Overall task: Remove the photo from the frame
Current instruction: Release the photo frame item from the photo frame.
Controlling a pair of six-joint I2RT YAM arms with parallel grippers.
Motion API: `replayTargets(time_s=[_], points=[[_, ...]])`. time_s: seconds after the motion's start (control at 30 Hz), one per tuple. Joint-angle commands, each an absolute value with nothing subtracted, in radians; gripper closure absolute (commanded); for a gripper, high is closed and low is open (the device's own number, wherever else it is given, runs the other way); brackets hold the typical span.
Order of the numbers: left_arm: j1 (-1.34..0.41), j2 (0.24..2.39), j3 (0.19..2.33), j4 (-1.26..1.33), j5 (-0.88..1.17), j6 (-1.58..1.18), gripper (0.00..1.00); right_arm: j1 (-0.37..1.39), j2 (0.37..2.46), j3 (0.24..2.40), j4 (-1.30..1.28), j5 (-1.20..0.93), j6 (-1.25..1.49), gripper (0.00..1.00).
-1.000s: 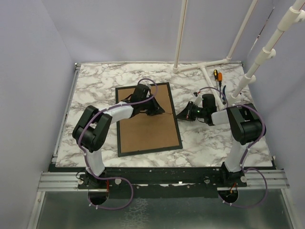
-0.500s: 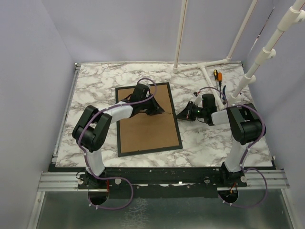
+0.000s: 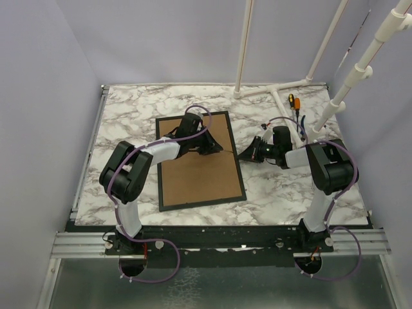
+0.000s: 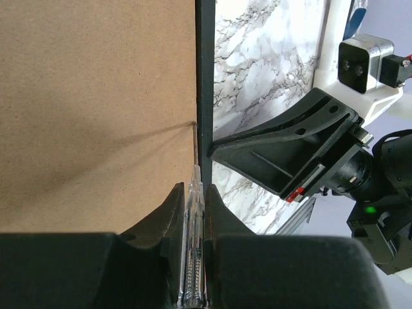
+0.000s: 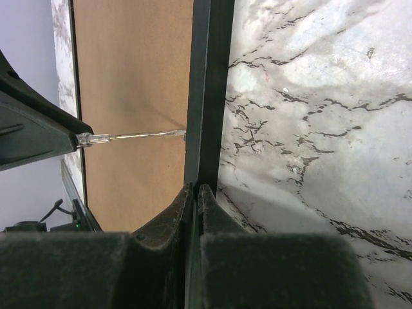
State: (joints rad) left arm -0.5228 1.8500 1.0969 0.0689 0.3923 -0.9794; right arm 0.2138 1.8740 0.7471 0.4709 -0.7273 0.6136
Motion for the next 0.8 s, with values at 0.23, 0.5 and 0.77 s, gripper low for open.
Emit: replayTargets(time_s=[0.23, 0.5, 0.77], points=[[-0.498, 1.821, 1.065, 0.031, 0.397, -0.964, 1.0, 0.22, 1.9, 0.765, 0.472, -0.738, 0.611, 0.93], [-0.495, 1.821, 1.061, 0.032, 0.411, -0.963, 1.0, 0.219, 1.898, 0.766, 0.47, -0.739, 0.609, 0.93], [-0.497, 1.836, 1.074, 0.038, 0.437, -0.967, 1.0, 0.219, 1.902, 0.771, 0.467, -0.741, 0.609, 0.94]])
